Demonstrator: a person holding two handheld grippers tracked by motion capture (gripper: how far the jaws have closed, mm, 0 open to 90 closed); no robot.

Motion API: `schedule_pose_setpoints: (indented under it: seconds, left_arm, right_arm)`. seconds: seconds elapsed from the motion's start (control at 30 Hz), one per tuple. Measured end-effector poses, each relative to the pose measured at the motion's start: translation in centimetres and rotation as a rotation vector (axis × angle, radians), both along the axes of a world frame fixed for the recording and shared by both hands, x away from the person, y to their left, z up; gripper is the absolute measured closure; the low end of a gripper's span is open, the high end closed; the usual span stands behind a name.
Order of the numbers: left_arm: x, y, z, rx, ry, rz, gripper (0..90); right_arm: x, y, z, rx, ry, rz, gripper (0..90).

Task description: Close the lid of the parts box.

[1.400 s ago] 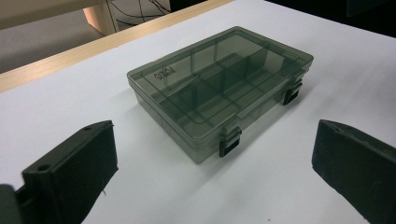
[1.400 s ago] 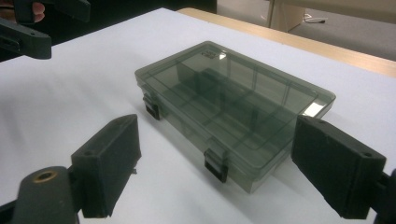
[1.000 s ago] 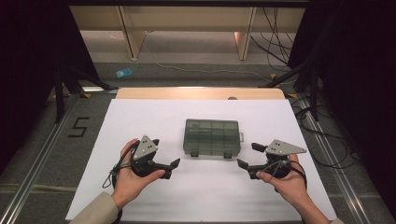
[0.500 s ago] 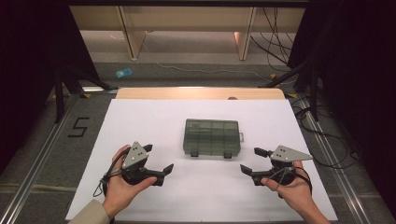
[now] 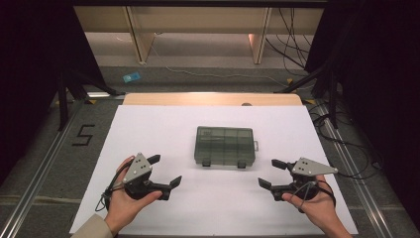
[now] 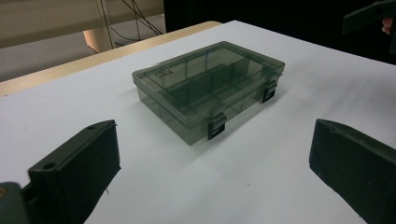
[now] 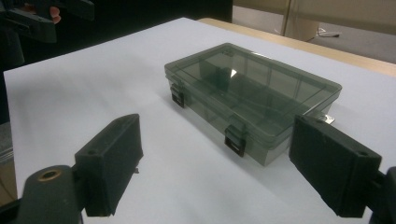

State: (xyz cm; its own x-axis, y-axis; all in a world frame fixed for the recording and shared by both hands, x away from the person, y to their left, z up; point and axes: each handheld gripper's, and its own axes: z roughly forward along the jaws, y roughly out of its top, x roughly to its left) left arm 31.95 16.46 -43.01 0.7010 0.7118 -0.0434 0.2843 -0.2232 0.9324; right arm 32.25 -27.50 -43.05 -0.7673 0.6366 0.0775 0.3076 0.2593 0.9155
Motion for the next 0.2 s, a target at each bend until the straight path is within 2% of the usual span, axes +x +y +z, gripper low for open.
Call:
schedule_pose_setpoints:
  seconds: [0.03,0.07,0.13,0.17,0.2]
  left_arm:
    - [0.05,-0.05,-0.06,-0.003,0.000,-0.002,1.5]
    - [0.09,-0.07,-0.08,-0.005,0.001,-0.003,1.6]
    - [0.17,-0.05,-0.06,-0.001,0.002,0.000,1.5]
    - [0.21,-0.07,-0.08,-0.002,0.002,0.002,1.5]
    - [0.28,-0.08,-0.09,0.002,0.000,0.000,1.5]
  right_arm:
    - [0.08,0.05,-0.09,0.006,-0.014,0.003,18.1]
    - [-0.02,-0.01,0.00,-0.006,-0.007,-0.002,18.1]
    - [0.07,0.16,-0.15,0.012,-0.026,0.002,18.1]
    - [-0.18,0.11,-0.01,-0.001,0.012,-0.002,18.1]
    - [-0.08,0.09,-0.04,-0.001,-0.008,-0.002,18.1]
